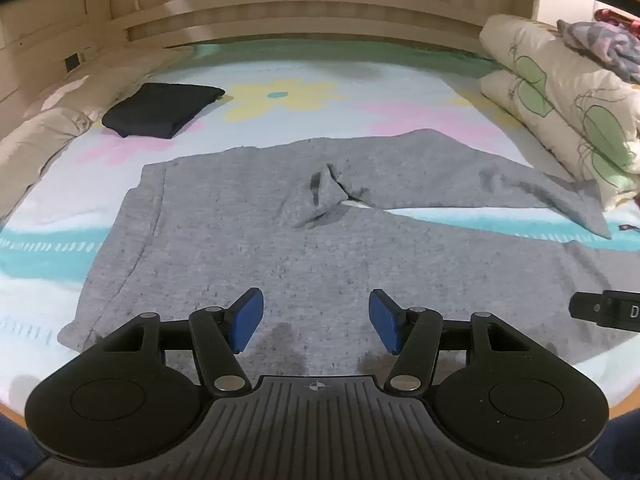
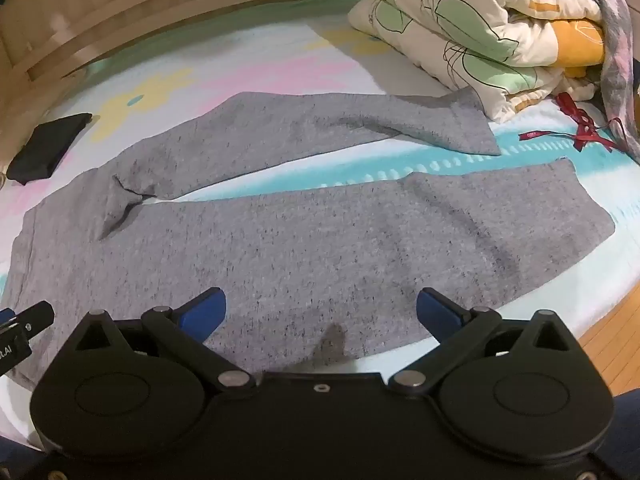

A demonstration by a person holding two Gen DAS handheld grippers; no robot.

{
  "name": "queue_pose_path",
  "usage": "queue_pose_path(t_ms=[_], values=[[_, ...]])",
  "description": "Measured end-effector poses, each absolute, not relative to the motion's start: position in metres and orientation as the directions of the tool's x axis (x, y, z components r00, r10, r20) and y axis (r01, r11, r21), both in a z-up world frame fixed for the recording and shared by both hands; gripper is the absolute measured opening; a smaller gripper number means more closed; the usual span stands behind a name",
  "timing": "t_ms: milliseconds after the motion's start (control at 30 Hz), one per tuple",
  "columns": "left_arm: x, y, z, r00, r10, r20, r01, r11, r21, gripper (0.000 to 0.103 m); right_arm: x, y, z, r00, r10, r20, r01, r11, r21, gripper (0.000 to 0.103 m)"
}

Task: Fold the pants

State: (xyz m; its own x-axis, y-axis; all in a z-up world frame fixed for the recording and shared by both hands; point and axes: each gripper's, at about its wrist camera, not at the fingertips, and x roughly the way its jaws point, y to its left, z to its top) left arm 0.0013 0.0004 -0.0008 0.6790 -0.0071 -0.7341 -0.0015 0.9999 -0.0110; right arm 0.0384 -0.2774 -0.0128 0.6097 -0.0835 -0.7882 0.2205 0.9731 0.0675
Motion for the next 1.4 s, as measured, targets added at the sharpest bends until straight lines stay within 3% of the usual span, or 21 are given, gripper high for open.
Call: queue_pose_path(t_ms=[1400], values=[[0.002, -0.005, -0.012, 0.645, 0.01, -0.764, 0.015, 1.0, 0.026, 0.057, 0.038, -0.274, -0.016, 0.601, -0.071, -0.796, 0.209, 0.975, 0.071, 0.102]])
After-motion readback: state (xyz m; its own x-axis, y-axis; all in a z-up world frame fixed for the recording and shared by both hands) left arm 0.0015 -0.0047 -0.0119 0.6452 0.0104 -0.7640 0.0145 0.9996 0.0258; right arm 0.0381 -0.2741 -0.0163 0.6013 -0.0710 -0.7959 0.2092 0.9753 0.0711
